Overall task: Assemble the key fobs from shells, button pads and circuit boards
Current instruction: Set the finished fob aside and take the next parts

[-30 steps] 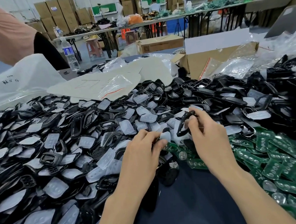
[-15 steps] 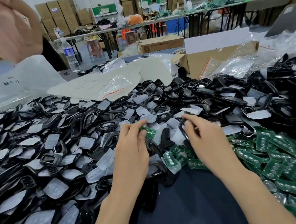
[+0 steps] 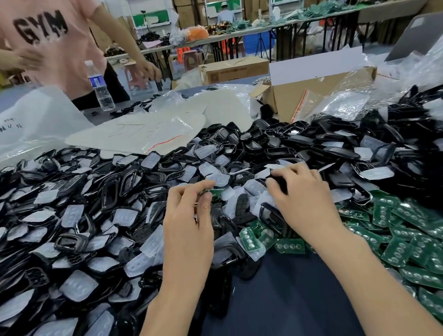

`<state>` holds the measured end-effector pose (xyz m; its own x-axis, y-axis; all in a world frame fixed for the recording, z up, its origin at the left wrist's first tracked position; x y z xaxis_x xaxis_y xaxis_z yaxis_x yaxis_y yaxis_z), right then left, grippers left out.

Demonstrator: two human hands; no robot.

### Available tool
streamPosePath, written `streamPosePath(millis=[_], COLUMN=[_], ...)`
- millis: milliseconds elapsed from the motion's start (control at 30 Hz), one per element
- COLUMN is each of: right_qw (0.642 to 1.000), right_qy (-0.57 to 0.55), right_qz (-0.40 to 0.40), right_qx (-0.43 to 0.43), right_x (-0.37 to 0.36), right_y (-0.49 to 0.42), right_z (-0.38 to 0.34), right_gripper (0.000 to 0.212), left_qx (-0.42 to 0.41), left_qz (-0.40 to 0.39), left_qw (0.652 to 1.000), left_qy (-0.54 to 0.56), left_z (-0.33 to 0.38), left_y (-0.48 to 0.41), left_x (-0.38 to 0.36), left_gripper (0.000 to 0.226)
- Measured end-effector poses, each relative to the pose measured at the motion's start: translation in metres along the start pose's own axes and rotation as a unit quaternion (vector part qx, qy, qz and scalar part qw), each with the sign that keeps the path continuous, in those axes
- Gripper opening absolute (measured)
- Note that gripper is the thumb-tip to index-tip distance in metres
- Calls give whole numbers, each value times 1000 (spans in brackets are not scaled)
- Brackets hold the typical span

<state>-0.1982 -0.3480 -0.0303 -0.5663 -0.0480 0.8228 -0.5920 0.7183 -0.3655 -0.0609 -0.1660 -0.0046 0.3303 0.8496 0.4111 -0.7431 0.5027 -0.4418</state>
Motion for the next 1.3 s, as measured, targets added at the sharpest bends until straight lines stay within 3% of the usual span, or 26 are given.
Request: streamPosePath(millis=[200,433,700,967,1300], right_qw=[999,989,976,978,994], right_qy=[9,-143,-214,-205,-92], right_qz=[-45,-23,28,-22,-2], right_qx=[-5,-26,-34,-6,59], right_x=[-18,-10,9,-2,3], right_y=[-2,2,7,8,6], right_z=[-3,4,6,0,-14], right_gripper=[39,25,4,6,25], left_qx=[-3,3,53,41,36], left_qz=[21,26,-11,-47,-50], left_qw=[999,999,998,998,998], left_qy=[32,45,40,27,19], left_z=[0,-1,-12,-6,-5], left_y=[-2,-3,-1,3,3], left_x=[6,7,-2,-13,-17], left_gripper=[30,32,22,18,20])
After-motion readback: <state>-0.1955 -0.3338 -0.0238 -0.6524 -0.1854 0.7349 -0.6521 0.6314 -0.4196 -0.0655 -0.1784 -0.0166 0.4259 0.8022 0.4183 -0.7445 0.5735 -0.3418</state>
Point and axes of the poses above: each hand's wrist, its own y-axis away from the middle knuckle, its own x-axis out of the back of the hand, z = x × y, the point moved 10 cm from there along -y, towards the middle knuckle, and after that the axes turned 9 degrees about x, right-handed, at the moved point
